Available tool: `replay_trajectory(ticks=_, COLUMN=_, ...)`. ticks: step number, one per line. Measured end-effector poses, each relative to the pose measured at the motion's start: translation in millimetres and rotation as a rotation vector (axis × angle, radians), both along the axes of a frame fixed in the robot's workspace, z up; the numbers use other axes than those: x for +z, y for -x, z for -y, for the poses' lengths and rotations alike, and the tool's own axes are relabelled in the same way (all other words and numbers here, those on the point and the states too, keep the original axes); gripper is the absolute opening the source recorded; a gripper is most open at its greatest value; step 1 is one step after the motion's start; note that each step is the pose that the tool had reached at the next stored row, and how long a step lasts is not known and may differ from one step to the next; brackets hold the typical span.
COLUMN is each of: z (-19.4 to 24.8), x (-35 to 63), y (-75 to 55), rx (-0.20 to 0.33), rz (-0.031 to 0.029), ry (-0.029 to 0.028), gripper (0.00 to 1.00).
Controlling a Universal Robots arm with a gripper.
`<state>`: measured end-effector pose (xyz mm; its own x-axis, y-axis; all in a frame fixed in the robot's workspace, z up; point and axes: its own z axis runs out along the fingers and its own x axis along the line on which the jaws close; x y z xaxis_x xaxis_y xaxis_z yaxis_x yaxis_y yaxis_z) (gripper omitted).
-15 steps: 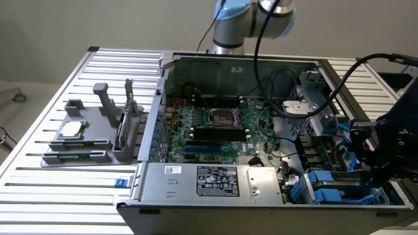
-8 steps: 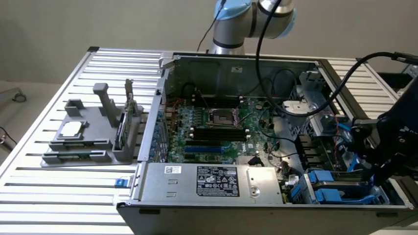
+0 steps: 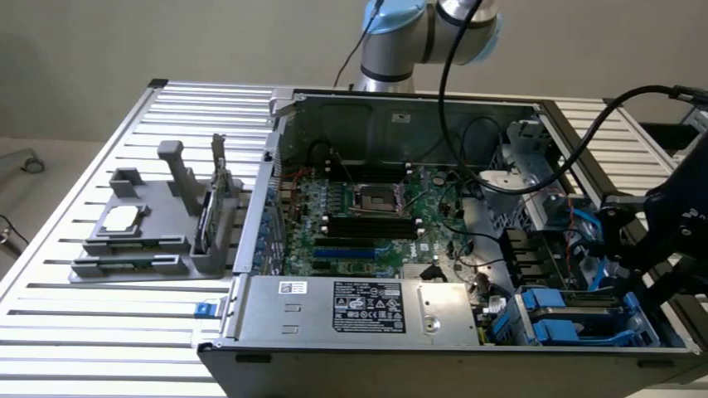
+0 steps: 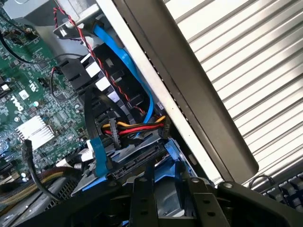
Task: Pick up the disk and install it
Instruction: 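Insert the first disk wire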
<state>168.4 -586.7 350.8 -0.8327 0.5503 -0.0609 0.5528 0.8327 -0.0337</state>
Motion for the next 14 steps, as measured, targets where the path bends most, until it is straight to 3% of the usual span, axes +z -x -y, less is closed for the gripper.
replay_trajectory(ticks=7, z=-4.7, x=-6.4, y=-1.2, rx=-0.01, rz=0.0003, ry=-0.0019, gripper=0.31)
replay_trajectory(ticks=14, z=-13.5, x=-8.6, y=-1.9, rx=-0.021, rz=0.0003, ry=-0.0019, gripper=0.29)
